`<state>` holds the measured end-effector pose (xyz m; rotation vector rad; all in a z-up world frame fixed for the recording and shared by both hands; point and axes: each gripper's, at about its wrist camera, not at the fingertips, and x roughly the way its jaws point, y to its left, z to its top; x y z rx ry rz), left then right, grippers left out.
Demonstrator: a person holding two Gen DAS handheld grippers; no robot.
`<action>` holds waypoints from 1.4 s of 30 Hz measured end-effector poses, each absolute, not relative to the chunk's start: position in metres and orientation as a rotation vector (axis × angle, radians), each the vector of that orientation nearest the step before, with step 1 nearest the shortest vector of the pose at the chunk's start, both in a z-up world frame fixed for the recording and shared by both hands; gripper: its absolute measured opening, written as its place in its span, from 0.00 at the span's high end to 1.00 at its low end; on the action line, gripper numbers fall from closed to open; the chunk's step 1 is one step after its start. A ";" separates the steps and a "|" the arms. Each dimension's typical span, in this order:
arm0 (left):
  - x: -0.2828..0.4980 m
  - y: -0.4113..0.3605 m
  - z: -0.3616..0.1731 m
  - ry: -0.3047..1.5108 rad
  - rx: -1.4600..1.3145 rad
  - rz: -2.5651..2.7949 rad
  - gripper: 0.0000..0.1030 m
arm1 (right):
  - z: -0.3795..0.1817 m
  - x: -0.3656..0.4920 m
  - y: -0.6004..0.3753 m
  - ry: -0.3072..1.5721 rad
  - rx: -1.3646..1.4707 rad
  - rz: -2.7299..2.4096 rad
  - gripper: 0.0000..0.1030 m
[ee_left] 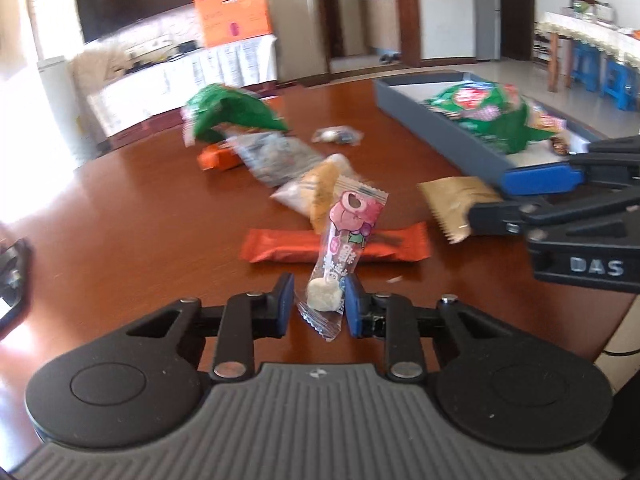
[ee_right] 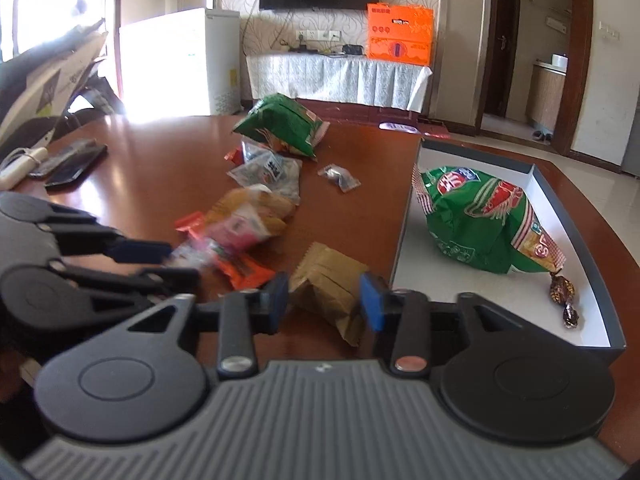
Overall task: Organize snacks
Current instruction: 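Grasp the clear pink-printed candy packet with the left tool, then grasp the tan pouch with the right tool while the left tool holds the pink packet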
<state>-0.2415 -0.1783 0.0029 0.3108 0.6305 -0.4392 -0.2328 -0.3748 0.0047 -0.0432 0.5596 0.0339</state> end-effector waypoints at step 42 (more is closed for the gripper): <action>-0.208 -0.119 0.001 0.683 0.164 -0.268 0.54 | -0.006 -0.215 -0.353 0.632 -0.131 -0.006 0.35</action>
